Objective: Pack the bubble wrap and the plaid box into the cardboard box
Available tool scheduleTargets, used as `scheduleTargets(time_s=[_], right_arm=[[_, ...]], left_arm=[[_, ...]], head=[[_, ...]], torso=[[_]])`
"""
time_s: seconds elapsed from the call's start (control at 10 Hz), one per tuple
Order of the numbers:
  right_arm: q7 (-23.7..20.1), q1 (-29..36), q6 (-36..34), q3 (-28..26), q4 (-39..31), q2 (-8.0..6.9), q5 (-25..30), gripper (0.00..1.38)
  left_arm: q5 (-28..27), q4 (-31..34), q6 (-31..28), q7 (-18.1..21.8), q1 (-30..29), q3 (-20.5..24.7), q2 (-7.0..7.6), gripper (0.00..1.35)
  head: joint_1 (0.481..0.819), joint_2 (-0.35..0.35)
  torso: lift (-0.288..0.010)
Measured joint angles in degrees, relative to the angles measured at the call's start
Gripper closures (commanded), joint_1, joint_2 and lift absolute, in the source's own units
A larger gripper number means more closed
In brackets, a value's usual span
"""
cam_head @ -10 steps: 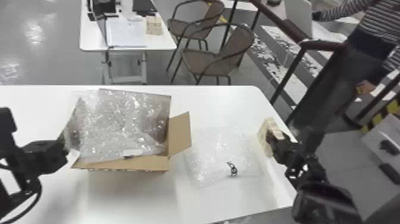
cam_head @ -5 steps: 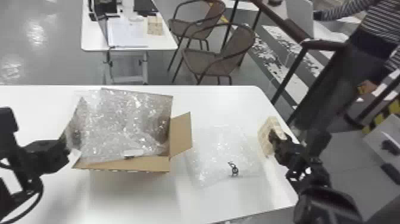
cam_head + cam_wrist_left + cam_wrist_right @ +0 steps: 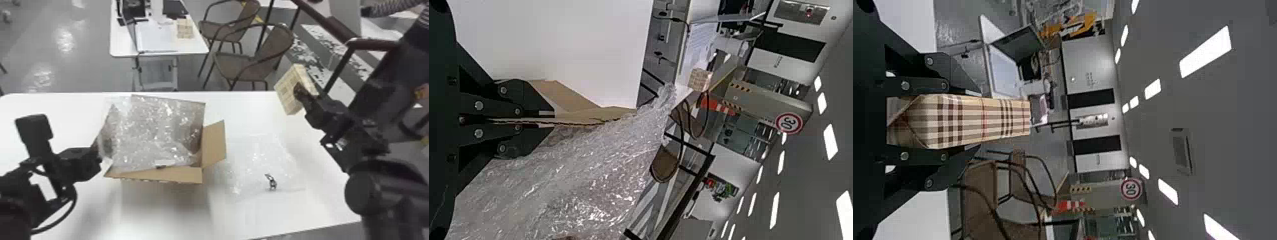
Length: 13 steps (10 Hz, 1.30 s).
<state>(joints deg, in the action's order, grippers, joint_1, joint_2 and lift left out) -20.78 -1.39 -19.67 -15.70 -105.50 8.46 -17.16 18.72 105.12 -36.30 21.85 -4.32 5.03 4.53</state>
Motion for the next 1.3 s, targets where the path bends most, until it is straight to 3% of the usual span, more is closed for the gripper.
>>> scheduleTargets(time_s=[0.3, 0.5, 1.0, 1.3], right_arm=[[2.08, -3.71, -4.73, 5.5, -5.44, 2.13, -9.72, 0.93], [2.94, -6.49, -4.93, 10.43, -4.61, 2.46, -14.61, 0.93], [3.9, -11.98, -5.12, 24.83, 3.57, 1.56, -23.99, 0.93], [4.86, -13.17, -7.12, 28.81, 7.63, 1.13, -26.0, 0.93]], left_arm=[[-0.54, 0.0, -0.44, -0.06, 0.2, -0.43, -0.01, 1.21], [-0.83, 0.0, -0.79, -0.05, 0.43, -0.63, 0.0, 1.21], [-1.82, 0.0, -1.25, -0.14, 0.76, -0.83, -0.22, 1.21], [-2.07, 0.0, -1.41, -0.15, 0.89, -0.99, -0.23, 1.21]], head=[[0.638, -0.084], [0.625, -0.041], [0.64, 0.096], [0.662, 0.132]], torso=[[-0.102], [-0.102], [-0.102], [-0.102]])
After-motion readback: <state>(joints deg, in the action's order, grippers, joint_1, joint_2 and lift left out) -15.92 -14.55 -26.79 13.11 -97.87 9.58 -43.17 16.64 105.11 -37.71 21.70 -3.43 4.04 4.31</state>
